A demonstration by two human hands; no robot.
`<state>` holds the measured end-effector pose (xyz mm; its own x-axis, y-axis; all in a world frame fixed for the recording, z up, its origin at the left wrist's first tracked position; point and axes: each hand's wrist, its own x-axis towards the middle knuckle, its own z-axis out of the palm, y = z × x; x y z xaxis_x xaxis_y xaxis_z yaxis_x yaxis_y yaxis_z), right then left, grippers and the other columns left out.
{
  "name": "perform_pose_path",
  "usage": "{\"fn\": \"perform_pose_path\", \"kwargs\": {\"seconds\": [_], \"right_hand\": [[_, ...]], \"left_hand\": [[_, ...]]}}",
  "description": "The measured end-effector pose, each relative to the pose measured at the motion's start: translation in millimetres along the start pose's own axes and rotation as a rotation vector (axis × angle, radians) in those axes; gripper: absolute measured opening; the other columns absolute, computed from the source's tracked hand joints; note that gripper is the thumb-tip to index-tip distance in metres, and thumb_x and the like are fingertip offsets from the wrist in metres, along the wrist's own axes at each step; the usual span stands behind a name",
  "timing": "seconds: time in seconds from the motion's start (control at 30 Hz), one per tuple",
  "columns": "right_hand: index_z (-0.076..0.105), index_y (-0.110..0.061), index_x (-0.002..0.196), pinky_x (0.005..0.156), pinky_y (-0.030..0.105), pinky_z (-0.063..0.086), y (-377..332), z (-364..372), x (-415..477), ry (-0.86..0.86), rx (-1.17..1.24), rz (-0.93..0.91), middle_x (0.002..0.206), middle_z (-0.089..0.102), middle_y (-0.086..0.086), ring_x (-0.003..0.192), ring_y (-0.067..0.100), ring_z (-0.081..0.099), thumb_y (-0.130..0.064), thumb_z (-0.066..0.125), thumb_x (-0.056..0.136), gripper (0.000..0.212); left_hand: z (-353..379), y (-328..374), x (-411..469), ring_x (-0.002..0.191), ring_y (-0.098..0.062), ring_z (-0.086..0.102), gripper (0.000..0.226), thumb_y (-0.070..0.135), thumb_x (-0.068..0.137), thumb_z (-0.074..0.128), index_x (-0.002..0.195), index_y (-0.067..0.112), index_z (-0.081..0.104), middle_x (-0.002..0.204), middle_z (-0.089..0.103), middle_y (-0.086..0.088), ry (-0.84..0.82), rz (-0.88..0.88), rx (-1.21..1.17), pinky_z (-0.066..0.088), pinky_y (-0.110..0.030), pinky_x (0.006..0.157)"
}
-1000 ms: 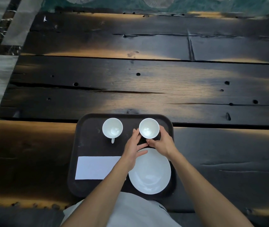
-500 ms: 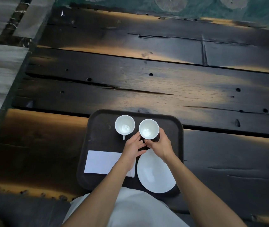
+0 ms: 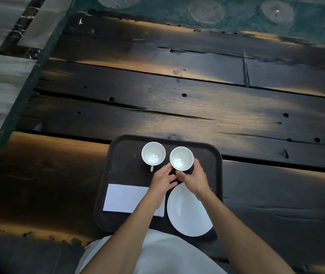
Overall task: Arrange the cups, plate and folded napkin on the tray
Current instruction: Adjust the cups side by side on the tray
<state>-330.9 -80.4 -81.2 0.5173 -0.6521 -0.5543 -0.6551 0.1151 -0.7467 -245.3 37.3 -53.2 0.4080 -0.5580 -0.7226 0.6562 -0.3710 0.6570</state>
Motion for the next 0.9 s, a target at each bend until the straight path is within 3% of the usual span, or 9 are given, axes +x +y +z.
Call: {"fn": "perform_pose_path", "kwargs": {"seconds": [0.17,0.4,0.6,0.77,0.9], "right_hand": [[0.044,-0.034,0.141,0.092,0.036,0.055,-1.3,-1.6,3.4,-0.013,-0.002,0.003,0.124,0.061,-0.01,0.116,0.017,0.061,-0.016,0.077,0.08,0.072],[0.043,-0.033,0.142,0.098,0.044,0.055,-0.5,-1.5,5.1,-0.027,0.007,0.005,0.129,0.06,-0.008,0.118,0.019,0.06,-0.017,0.076,0.081,0.072],[0.042,-0.035,0.143,0.091,0.033,0.052,1.6,-1.4,6.0,-0.039,0.006,0.013,0.123,0.059,-0.012,0.115,0.016,0.059,-0.017,0.075,0.081,0.073],[0.04,-0.037,0.144,0.098,0.038,0.052,2.9,-1.9,6.0,-0.045,0.004,0.0,0.124,0.058,-0.016,0.117,0.014,0.057,-0.02,0.077,0.082,0.074],[0.041,-0.039,0.145,0.095,0.031,0.046,5.1,-0.9,1.3,-0.018,0.021,0.006,0.113,0.056,-0.029,0.115,0.008,0.053,-0.025,0.079,0.081,0.076]], "left_hand": [[2.2,-0.4,1.6,0.126,-0.011,0.061,0.06,-0.001,0.097,0.053,0.148,0.031,0.05,0.12,0.062,0.028,0.016,0.005,0.005,0.057,-0.025,0.088],[2.1,-1.8,4.1,0.128,-0.014,0.06,0.061,-0.001,0.098,0.053,0.15,0.03,0.047,0.143,0.054,0.013,0.02,0.019,-0.014,0.056,-0.029,0.094],[2.4,-1.7,5.2,0.132,-0.017,0.057,0.062,-0.003,0.099,0.05,0.153,0.028,0.043,0.156,0.047,0.007,0.022,0.032,-0.014,0.054,-0.033,0.099],[2.0,-2.1,4.2,0.135,-0.019,0.055,0.062,-0.002,0.1,0.049,0.154,0.028,0.04,0.158,0.045,0.007,0.014,0.034,0.008,0.051,-0.038,0.106],[-3.5,-6.5,2.2,0.137,-0.019,0.052,0.062,0.001,0.102,0.05,0.157,0.024,0.035,0.16,0.041,0.006,0.004,0.01,0.077,0.047,-0.041,0.111]]}}
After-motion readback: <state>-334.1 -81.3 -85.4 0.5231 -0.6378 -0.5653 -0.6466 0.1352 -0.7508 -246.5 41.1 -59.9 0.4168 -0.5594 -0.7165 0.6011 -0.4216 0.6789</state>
